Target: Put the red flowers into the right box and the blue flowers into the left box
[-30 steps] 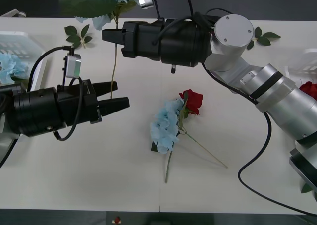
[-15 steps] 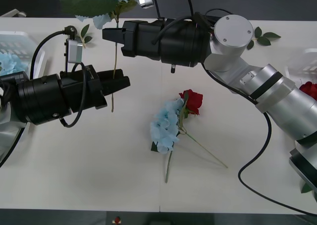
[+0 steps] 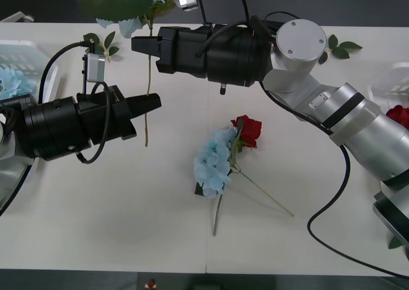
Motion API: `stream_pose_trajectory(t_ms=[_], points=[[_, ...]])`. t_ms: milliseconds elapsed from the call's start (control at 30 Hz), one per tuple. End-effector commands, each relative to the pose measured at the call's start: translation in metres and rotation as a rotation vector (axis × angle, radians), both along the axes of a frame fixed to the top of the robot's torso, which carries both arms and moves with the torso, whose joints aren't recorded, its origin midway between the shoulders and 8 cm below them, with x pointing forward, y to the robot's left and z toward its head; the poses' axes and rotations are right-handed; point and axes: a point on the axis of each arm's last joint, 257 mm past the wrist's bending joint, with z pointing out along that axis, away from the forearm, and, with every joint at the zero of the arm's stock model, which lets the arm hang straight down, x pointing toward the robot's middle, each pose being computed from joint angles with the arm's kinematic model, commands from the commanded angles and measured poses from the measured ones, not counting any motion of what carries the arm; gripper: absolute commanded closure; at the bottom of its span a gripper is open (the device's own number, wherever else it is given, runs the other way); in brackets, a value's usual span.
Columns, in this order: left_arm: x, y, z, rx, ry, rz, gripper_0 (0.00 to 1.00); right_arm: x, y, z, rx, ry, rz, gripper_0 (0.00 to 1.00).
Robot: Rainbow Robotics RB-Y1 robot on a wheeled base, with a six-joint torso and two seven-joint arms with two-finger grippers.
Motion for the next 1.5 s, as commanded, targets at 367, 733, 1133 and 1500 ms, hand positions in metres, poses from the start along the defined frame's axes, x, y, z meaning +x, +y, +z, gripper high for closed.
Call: stream_pose_trajectory(t_ms=[367, 733, 1133, 1500], points=[[0.008, 0.023, 0.029, -0.011, 0.036, 0.013, 1.0, -0.003, -0.013, 0.019, -0.048, -0.101, 0.016, 0.17], [-0.006, 0.15, 0.044, 0.093, 0.306, 0.159, 1.0, -0.003, -0.031, 0.01, -0.143, -0.164, 0.024, 0.11], [0.03, 0.361, 0.041, 0.454, 0.309, 0.773, 1.0, -0.018, -0.133, -0.075, -0.723, -0.241, 0.163, 0.11], [0.062, 0.489, 0.055, 0.651, 0.103, 1.207, 1.0, -0.04, -0.256, -0.126, -1.231, -0.304, 0.283, 0.11]])
